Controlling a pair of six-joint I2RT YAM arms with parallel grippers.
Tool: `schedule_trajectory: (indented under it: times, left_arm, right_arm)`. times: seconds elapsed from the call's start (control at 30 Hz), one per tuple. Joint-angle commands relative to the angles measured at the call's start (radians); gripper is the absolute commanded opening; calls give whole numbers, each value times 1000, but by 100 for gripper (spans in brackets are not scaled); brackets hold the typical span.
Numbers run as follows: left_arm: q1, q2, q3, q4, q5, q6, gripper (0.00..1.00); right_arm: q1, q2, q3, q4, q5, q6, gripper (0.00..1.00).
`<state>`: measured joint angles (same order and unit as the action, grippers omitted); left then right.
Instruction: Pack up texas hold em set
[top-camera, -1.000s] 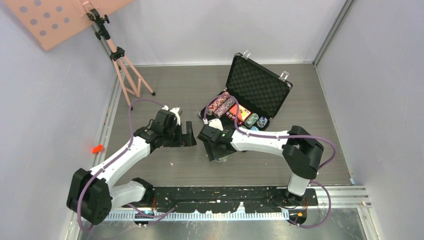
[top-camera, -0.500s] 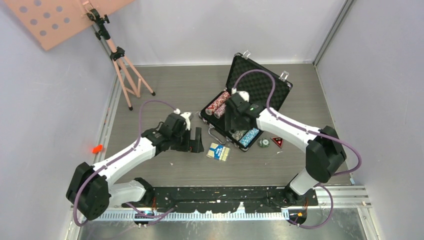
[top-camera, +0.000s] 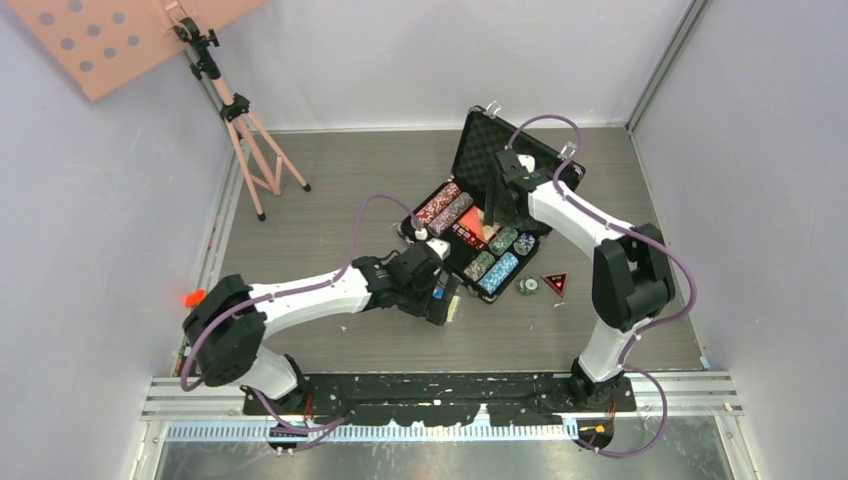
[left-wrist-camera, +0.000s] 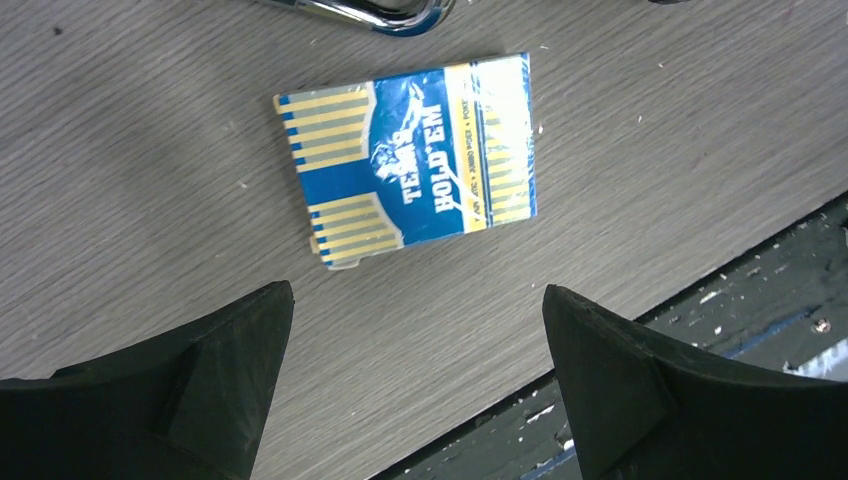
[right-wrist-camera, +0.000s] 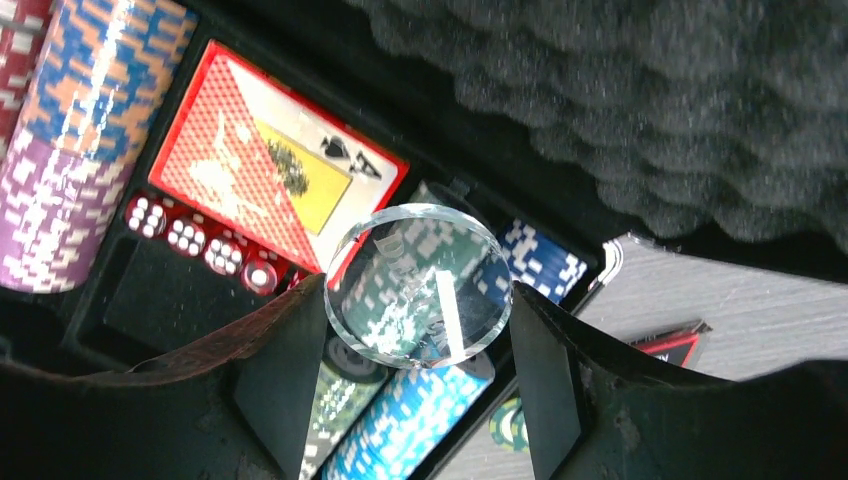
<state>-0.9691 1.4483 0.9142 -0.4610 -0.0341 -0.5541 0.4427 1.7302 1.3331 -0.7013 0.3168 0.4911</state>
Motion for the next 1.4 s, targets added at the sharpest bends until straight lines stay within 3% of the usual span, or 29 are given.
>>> schedule_trajectory:
  times: [0.0, 0.07, 0.17, 0.23, 0.57, 0.73, 0.83, 0.93, 1.0, 1.03, 1.17, 1.37]
  left_arm:
    - [-48, 63, 77, 11, -103, -29, 100]
    - [-60, 91, 98, -5, -122, -30, 100]
    - [-69, 137, 132, -32, -127, -29, 100]
    - [-76, 157, 144, -29, -126, -30, 100]
    - [-80, 231, 223, -84, -217, -26, 100]
    - [-72, 146, 188, -85, -238, -28, 100]
    - [-33, 102, 160, -91, -169, -100, 100]
    - [-31, 90, 150, -115, -198, -285, 100]
    - [-38, 71, 133, -139, -240, -481, 100]
    - [-47, 57, 121, -173, -277, -663, 100]
    - [-61, 12, 92, -227, -301, -1039, 100]
    - [-61, 90, 180, -386, -286, -1279, 100]
  right_arm:
    - [-11, 53, 108, 12, 10, -28, 65]
    - [-14, 80, 133, -2, 15, -32, 71]
    - [-16, 92, 145, -23, 29, -34, 96]
    - [-17, 76, 135, -20, 37, -36, 99]
    - [-22, -48, 51, 7, -24, -25, 100]
    - [-21, -139, -8, 5, -107, -47, 100]
    - [-21, -221, -93, 24, -177, -60, 98]
    - [-17, -303, -143, 24, -222, -65, 96]
    - [-16, -339, -166, 12, -231, -66, 96]
    - [-16, -350, -178, 9, -229, -65, 96]
    - [-16, -433, -214, 14, -221, -61, 96]
    - [-16, -532, -243, 20, -234, -58, 96]
